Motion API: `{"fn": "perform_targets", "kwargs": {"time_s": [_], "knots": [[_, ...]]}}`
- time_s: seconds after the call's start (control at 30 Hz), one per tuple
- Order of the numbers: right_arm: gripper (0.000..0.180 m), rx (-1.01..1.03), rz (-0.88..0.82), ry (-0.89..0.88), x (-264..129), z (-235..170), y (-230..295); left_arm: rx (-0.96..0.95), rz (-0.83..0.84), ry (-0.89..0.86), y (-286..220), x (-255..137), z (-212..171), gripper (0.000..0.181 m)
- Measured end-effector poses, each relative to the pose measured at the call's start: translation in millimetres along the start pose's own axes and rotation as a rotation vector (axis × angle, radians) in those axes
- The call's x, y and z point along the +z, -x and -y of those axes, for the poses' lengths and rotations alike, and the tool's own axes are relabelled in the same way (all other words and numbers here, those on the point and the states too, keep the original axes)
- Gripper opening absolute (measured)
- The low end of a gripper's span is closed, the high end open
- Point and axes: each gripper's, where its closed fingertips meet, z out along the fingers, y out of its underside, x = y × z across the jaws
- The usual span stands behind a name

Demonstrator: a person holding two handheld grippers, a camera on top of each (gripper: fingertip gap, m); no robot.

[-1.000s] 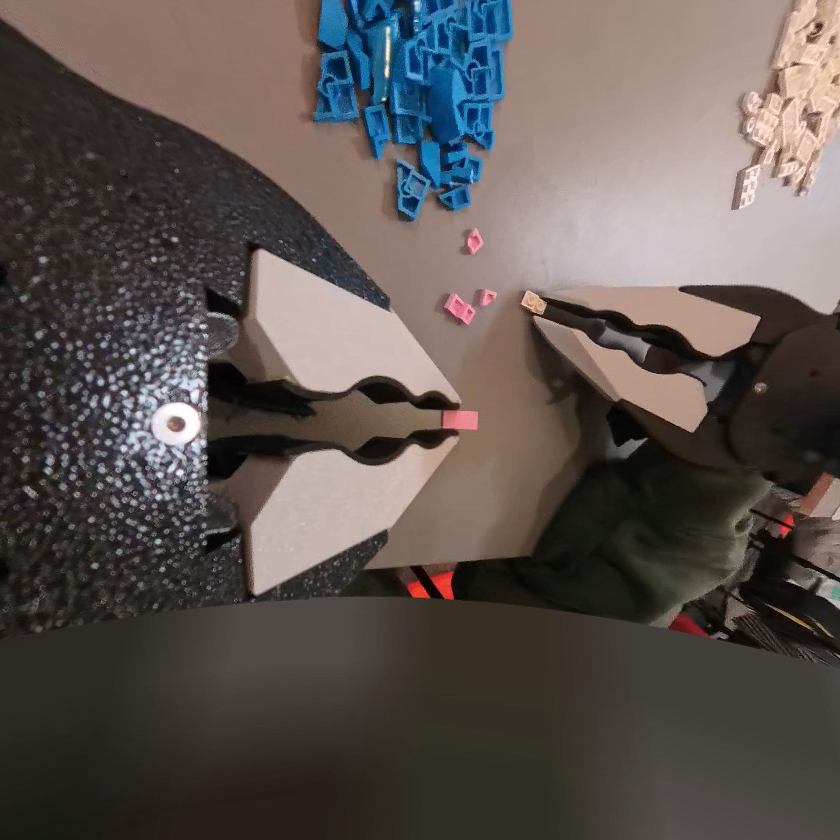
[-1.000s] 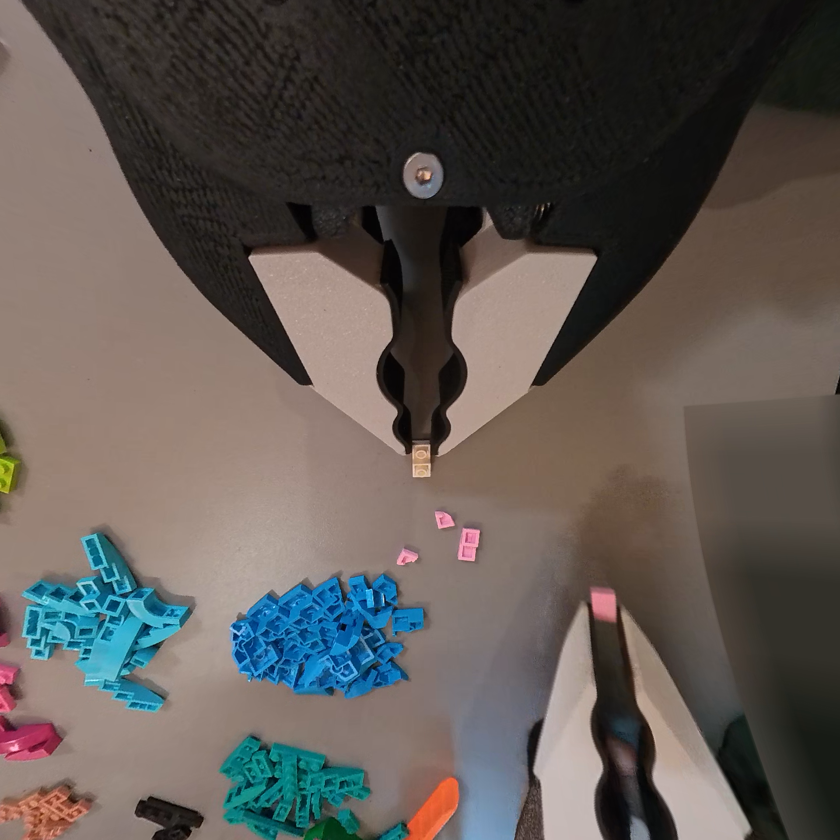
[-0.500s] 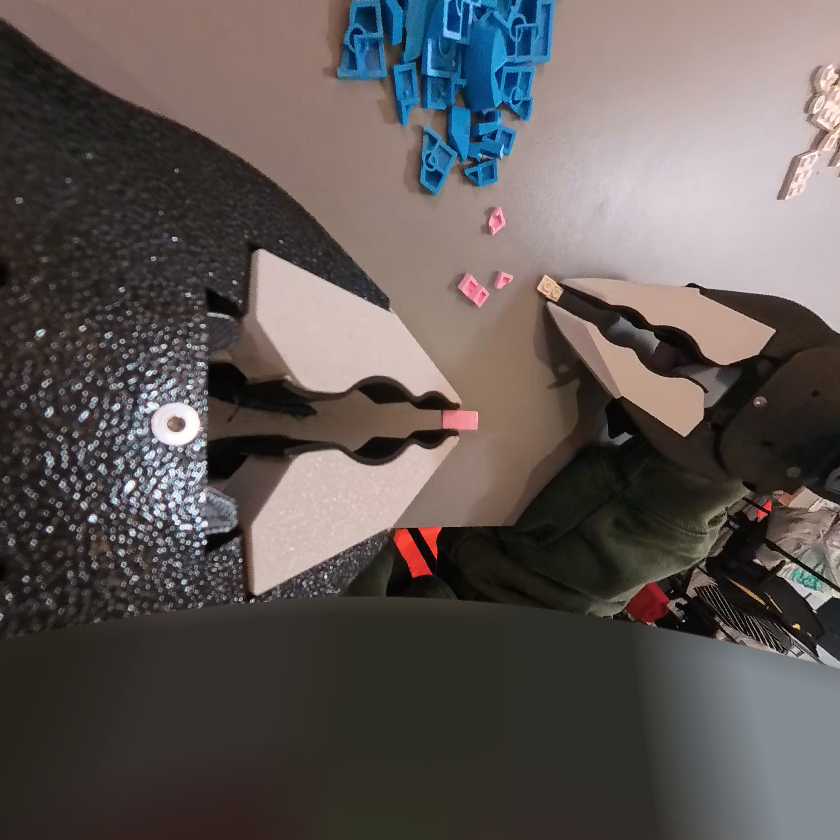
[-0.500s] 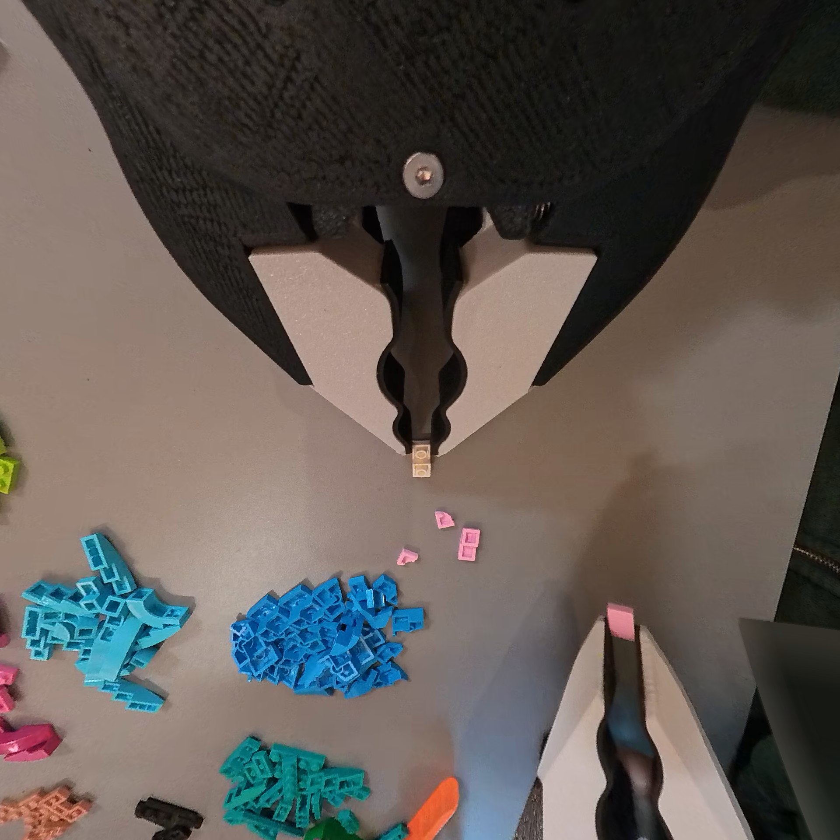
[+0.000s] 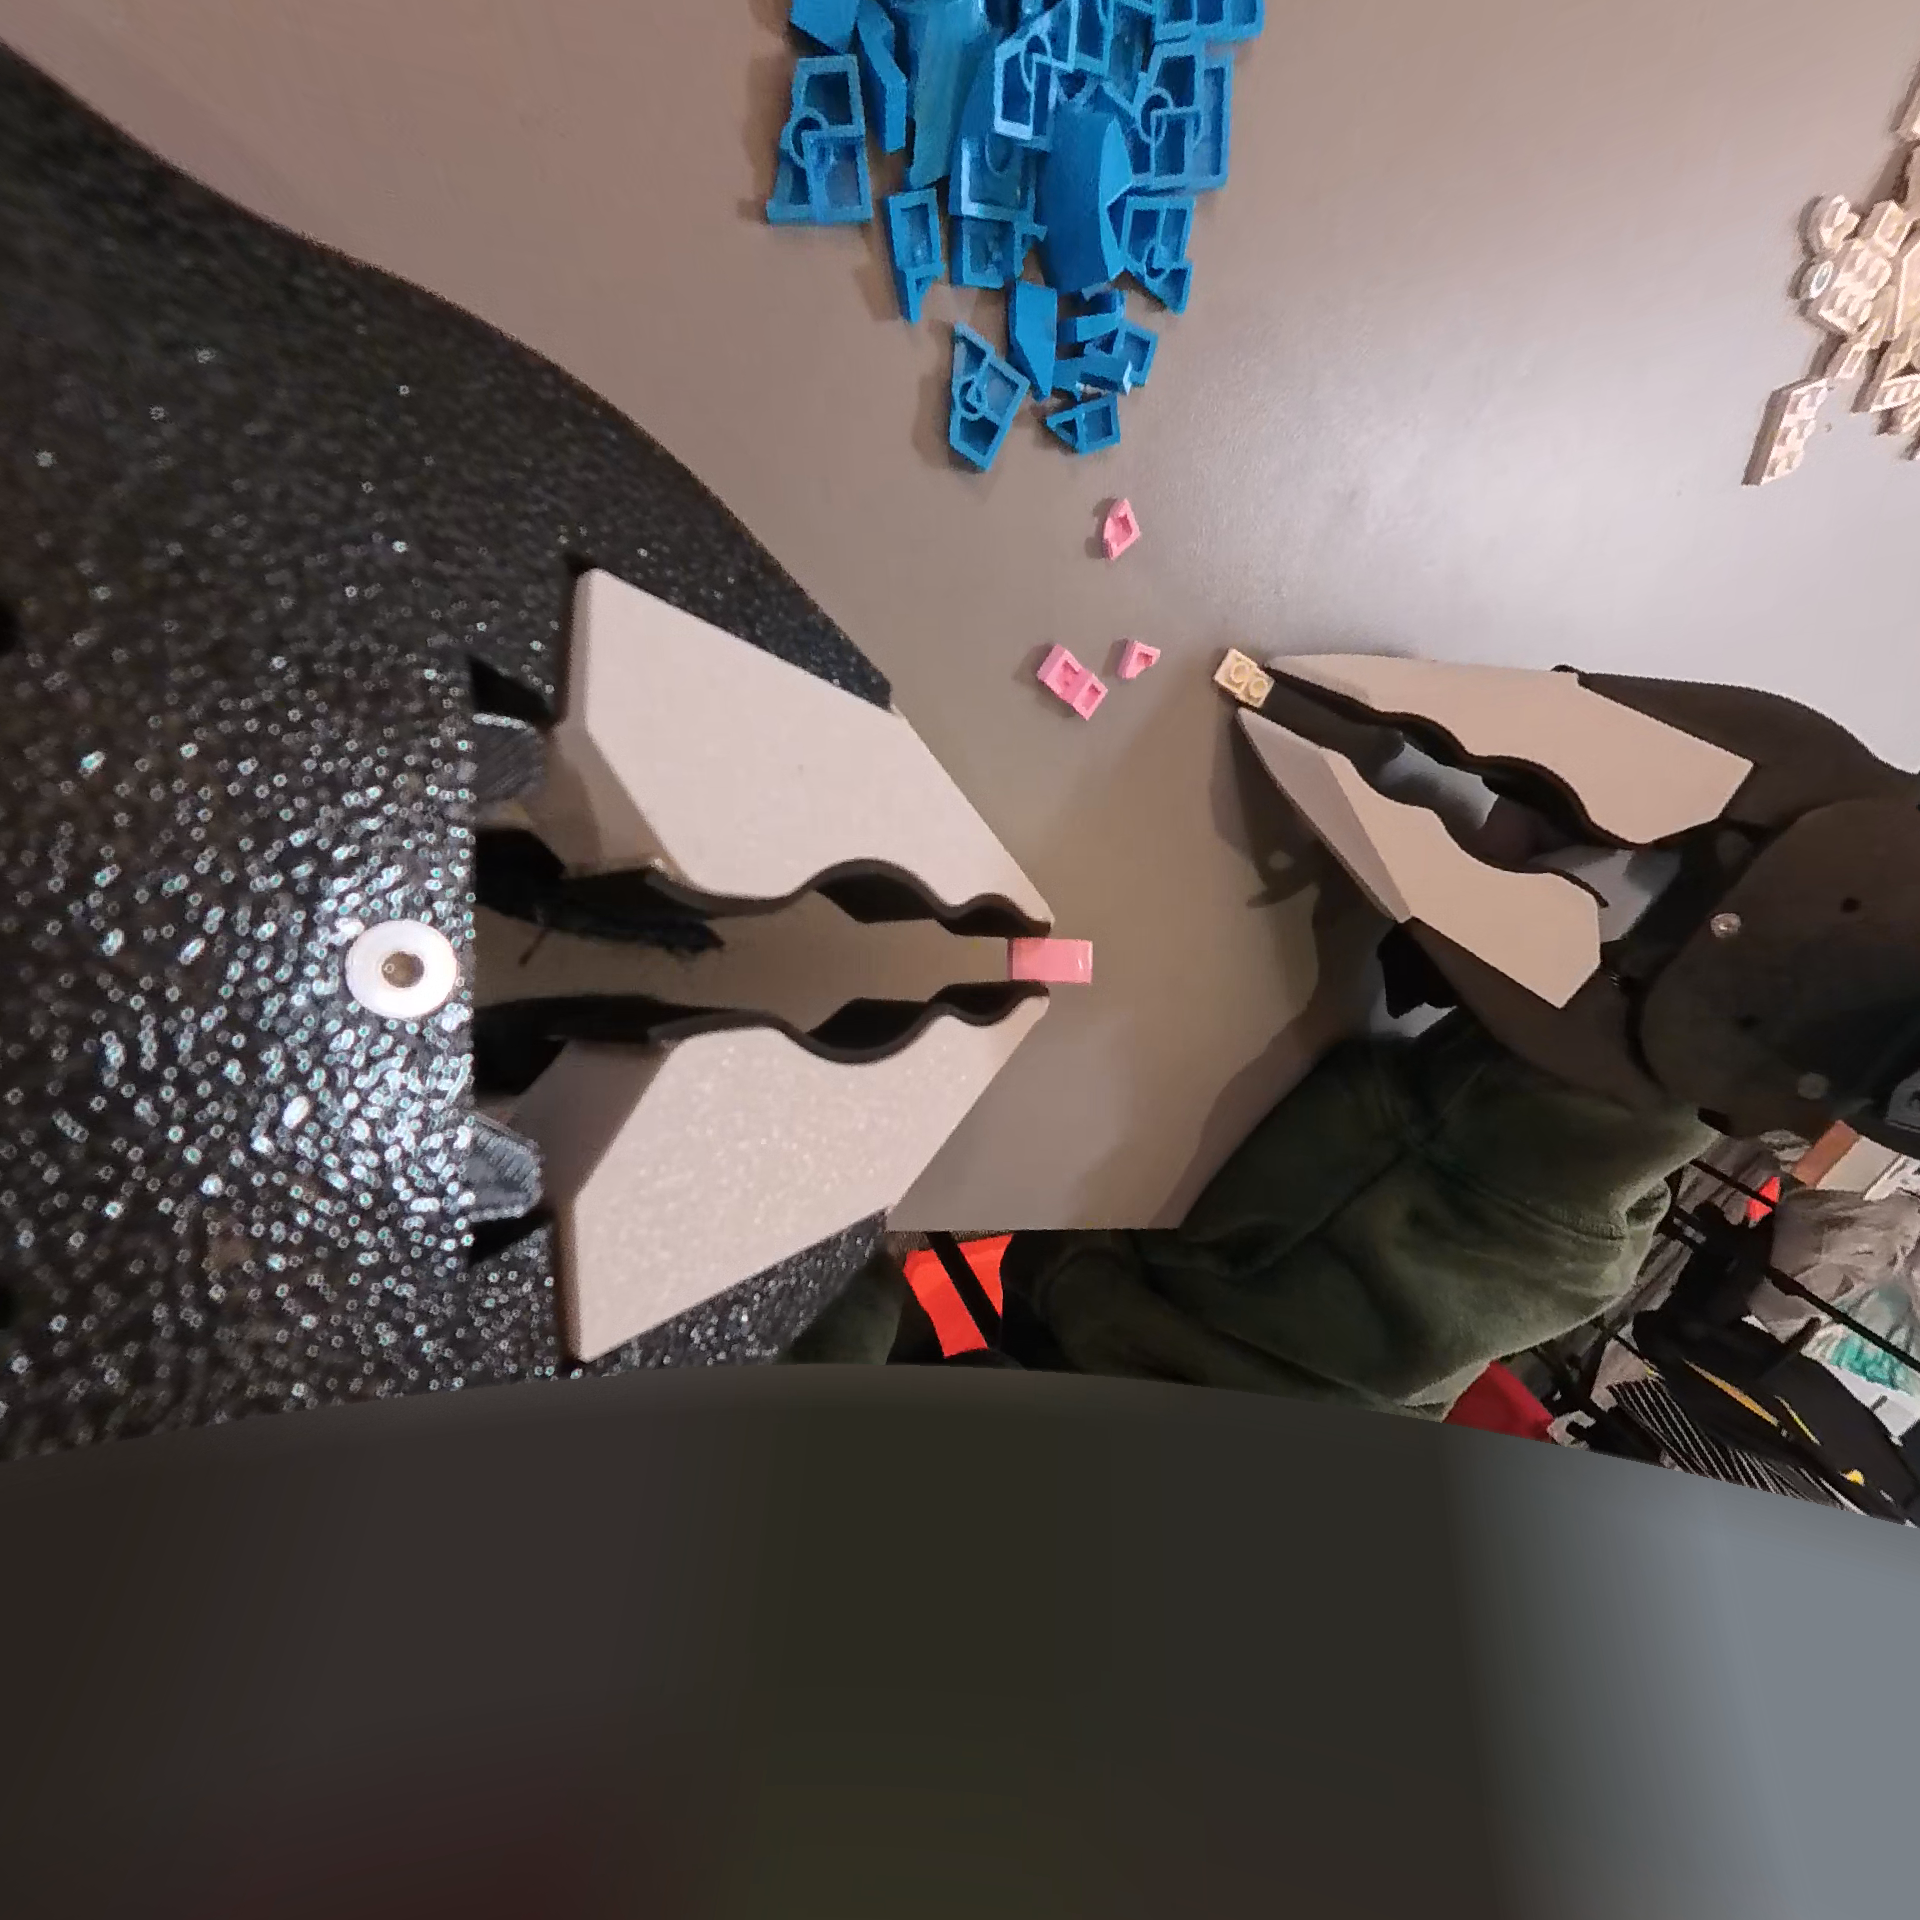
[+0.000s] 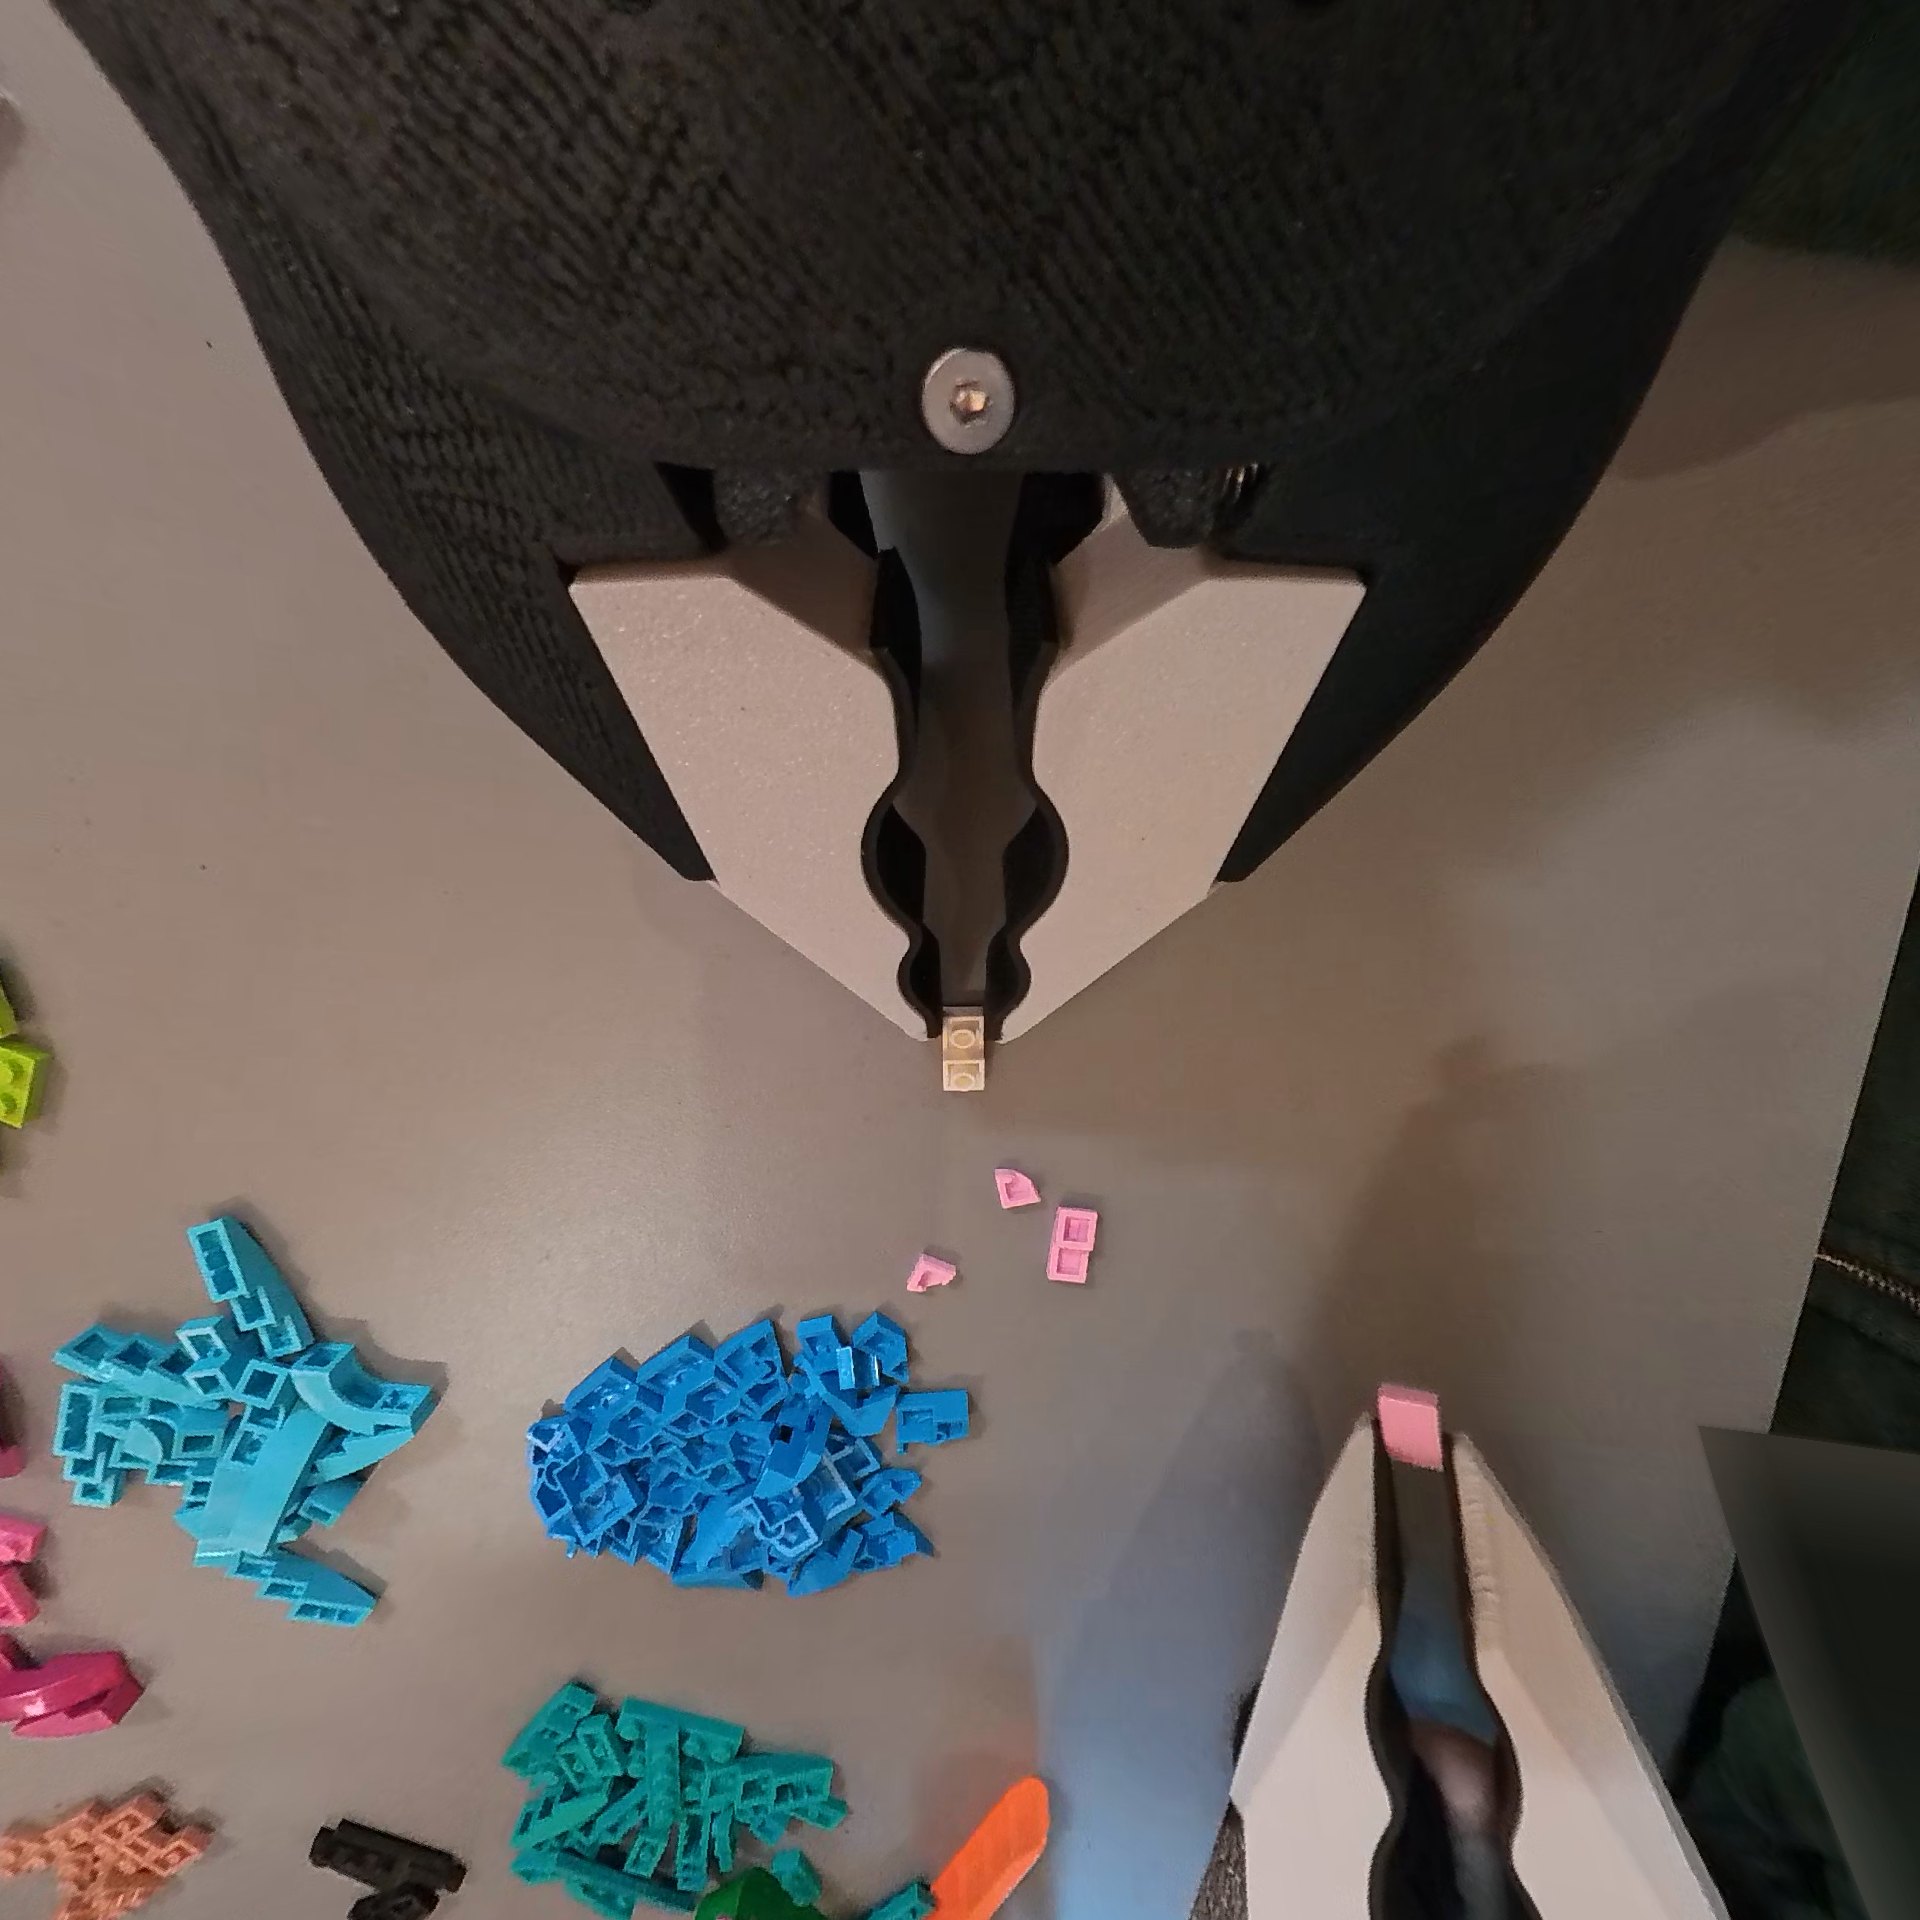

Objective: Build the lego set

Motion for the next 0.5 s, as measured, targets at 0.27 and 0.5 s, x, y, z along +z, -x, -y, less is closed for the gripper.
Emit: {"fn": "perform_targets", "kwargs": {"time_s": [0.27,0.5], "knots": [[0.007,-0.003,-0.002,0.0,-0.1,-0.1,-0.1,0.01,0.034,-0.01,4.8,-1.4,1.9,0.006],[0.006,-0.014,-0.004,0.001,0.1,0.1,0.5,0.035,0.075,-0.008,9.8,-1.1,2.0,0.006]]}}
